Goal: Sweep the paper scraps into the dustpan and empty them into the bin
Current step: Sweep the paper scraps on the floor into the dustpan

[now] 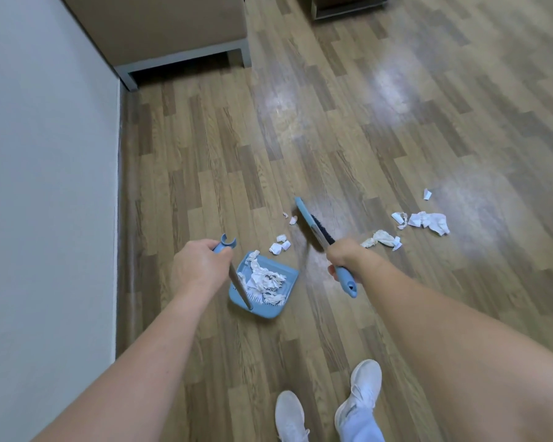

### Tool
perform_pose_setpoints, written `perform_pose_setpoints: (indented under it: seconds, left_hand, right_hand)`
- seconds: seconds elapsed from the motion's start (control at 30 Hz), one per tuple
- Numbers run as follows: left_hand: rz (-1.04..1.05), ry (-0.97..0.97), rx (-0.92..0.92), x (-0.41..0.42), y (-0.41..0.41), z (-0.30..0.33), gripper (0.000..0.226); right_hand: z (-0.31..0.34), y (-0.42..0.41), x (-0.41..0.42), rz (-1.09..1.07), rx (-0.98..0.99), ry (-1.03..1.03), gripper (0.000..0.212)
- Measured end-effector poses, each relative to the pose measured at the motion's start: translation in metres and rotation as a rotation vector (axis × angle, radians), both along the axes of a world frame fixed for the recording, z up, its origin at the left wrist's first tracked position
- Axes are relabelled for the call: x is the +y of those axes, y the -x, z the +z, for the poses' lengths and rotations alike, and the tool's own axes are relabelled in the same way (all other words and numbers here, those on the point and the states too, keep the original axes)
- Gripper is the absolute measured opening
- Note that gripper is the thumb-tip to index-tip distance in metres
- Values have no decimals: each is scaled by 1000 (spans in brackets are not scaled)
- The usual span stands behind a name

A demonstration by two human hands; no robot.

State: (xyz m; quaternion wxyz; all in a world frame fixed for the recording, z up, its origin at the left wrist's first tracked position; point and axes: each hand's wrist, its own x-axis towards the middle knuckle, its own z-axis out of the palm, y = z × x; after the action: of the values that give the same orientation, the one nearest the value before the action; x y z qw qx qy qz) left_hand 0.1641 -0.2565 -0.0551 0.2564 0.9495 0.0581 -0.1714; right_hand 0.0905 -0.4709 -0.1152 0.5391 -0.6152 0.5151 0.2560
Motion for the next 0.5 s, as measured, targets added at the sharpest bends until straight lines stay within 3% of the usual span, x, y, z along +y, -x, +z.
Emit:
perform_pose_setpoints:
  seconds: [0.3,0.5]
  left_hand:
    - [-25,41,35,18,-18,-13,22]
    - [-24,33,34,21,-30,-16,23]
  right_hand:
    - [15,-14,16,-18,4,-34,29]
    - [19,-32,11,104,22,87,10]
